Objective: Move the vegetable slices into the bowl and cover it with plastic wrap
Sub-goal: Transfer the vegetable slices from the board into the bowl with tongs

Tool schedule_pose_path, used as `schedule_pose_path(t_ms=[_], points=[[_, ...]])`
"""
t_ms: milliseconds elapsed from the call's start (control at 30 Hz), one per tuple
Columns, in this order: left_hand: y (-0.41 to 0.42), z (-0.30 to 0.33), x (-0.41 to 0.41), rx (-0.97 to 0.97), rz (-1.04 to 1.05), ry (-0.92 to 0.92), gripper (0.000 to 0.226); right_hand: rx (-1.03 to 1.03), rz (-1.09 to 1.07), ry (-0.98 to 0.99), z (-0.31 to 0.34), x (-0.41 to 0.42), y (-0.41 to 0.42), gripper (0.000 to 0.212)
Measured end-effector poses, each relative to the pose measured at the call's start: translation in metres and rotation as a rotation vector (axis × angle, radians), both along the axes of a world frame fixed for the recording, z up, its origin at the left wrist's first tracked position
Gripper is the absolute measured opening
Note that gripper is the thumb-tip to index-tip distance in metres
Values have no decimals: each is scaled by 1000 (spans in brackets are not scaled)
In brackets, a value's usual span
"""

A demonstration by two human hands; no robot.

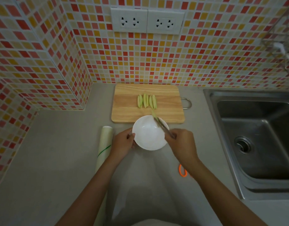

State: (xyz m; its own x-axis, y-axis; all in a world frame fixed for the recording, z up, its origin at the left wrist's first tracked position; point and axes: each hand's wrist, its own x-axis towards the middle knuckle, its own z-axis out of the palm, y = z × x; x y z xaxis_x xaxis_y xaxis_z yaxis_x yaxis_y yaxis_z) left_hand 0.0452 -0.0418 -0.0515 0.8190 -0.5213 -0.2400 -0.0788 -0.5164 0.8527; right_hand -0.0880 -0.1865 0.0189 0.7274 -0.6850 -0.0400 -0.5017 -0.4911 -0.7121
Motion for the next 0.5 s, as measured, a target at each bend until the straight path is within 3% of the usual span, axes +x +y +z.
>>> schedule_pose_path(t_ms=[200, 500], points=[[-1, -2, 2, -2, 6, 12, 35, -71, 106, 306, -17, -23, 26, 28], [-2, -7, 4, -13, 7, 34, 36, -71, -62, 113, 5, 50, -26, 46]])
